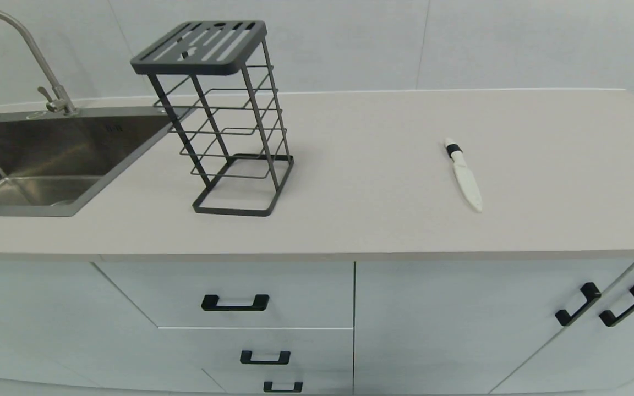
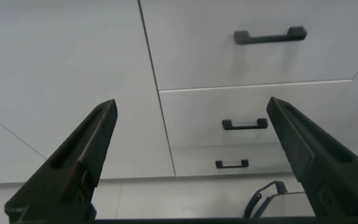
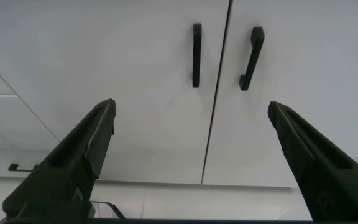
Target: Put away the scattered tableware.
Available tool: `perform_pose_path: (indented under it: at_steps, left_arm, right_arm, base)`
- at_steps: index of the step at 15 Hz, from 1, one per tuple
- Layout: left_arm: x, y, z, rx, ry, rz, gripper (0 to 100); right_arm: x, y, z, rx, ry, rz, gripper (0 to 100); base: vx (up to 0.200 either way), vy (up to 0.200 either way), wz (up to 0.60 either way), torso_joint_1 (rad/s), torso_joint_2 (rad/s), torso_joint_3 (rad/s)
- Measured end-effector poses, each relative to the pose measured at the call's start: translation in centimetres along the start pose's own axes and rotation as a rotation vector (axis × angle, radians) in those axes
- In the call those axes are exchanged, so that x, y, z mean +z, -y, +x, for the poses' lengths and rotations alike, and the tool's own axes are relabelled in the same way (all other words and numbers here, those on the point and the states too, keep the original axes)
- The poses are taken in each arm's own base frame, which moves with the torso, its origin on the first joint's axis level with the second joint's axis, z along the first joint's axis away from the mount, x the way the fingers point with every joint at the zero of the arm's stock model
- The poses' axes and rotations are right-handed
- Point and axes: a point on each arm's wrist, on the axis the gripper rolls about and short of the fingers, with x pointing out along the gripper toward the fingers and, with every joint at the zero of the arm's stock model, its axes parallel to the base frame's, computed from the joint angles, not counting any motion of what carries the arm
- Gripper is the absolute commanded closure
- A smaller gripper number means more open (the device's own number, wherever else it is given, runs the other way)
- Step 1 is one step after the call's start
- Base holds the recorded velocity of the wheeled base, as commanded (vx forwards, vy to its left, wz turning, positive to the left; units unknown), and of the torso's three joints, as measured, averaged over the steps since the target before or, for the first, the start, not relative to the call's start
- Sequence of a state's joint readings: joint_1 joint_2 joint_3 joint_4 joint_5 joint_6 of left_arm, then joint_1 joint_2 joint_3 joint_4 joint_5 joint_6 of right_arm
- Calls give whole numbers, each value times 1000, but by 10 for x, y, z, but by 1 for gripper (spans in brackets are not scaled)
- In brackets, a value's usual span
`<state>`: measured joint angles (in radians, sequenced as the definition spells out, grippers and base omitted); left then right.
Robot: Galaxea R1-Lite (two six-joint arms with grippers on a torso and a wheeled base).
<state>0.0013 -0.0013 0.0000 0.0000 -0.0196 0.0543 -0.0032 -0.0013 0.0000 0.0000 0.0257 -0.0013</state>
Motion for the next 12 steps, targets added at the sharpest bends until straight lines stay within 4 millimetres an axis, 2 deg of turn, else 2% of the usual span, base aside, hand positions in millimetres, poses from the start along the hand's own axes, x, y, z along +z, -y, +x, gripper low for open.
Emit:
perform_pose_path:
  at_steps: [2,6,12]
  left_arm:
    - [0,0,0,0,0,0,0]
    - [0,0,0,0,0,-3,0]
    - [0,0,0,0,0,-3,0]
  right_arm:
    - [0,0,0,0,0,0,0]
    - [0,0,0,0,0,0,0]
    - [0,0,0,0,0,0,0]
  base:
    - [0,0,0,100,-505,-222]
    - [0,0,0,376,-492,-226]
    - [0,0,0,287,-522,-246]
